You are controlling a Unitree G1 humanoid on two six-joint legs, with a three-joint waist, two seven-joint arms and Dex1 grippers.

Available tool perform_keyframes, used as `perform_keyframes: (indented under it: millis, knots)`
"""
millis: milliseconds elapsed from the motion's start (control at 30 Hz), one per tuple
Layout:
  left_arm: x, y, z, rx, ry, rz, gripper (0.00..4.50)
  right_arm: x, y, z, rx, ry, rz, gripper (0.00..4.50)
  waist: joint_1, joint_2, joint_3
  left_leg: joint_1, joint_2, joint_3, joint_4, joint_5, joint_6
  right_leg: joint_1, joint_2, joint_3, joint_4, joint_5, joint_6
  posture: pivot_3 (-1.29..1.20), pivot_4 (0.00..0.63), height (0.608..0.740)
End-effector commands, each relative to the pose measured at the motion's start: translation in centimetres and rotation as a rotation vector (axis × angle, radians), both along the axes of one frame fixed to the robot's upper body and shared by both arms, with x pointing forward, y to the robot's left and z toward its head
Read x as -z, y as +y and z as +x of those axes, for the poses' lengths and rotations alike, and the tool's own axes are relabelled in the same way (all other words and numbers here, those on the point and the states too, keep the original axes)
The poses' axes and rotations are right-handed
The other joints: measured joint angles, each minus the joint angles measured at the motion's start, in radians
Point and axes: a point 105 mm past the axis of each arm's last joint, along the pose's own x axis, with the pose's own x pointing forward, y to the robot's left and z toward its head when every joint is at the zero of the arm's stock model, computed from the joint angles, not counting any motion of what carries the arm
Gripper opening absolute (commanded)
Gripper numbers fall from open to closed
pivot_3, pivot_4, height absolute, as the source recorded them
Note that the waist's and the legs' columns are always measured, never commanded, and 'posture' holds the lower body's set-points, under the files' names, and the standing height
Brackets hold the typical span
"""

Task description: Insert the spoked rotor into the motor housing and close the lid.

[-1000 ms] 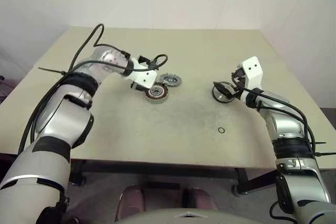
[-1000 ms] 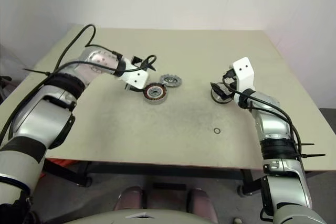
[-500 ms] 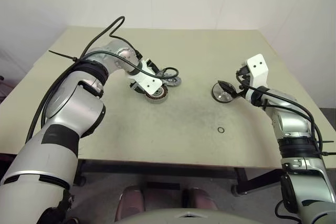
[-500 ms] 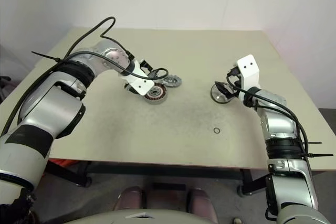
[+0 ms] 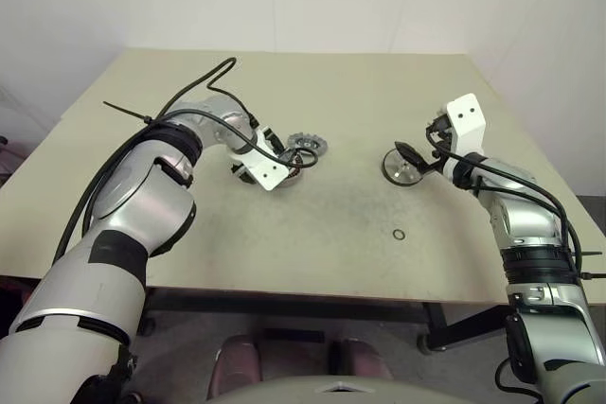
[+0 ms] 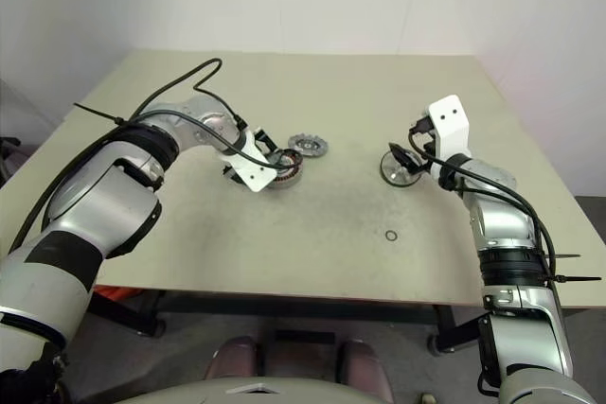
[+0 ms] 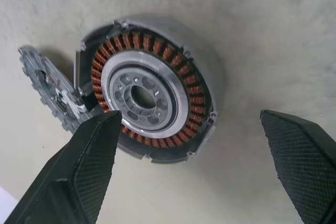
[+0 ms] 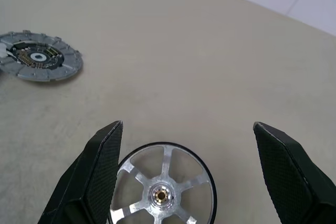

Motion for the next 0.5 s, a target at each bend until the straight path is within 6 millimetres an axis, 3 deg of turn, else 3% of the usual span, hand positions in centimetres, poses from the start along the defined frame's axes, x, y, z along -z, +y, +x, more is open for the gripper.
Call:
perform_keyframes:
  millis: [33,300,500]
  knots:
    - [-0.2,-0.1,0.4,-0.011,-0.028,-0.005,4.46,-2.3,0.2,0.1,-0.006,-0.076,0.015,4.5,0.0,0.0,0.0,0.0,0.0,0.0,0.0,0.0,0.0,0.0,0.0,0.0,0.0,0.0,0.0,0.0,0.0,0.74]
    - [1.8,-0.4,0.0,-0.019,0.0,0.032,4.46,-2.6,0.1,0.1,0.009,-0.086,0.026,4.5,0.0,0.0,0.0,0.0,0.0,0.0,0.0,0.0,0.0,0.0,0.0,0.0,0.0,0.0,0.0,0.0,0.0,0.74]
    - [2.2,-0.6,0.1,-0.031,-0.003,0.053,4.46,-2.8,-0.1,0.2,0.036,-0.1,0.035,4.5,0.0,0.0,0.0,0.002,0.0,0.0,0.0,0.0,0.0,0.005,-0.001,0.0,0.0,0.0,0.0,0.0,0.0,0.74]
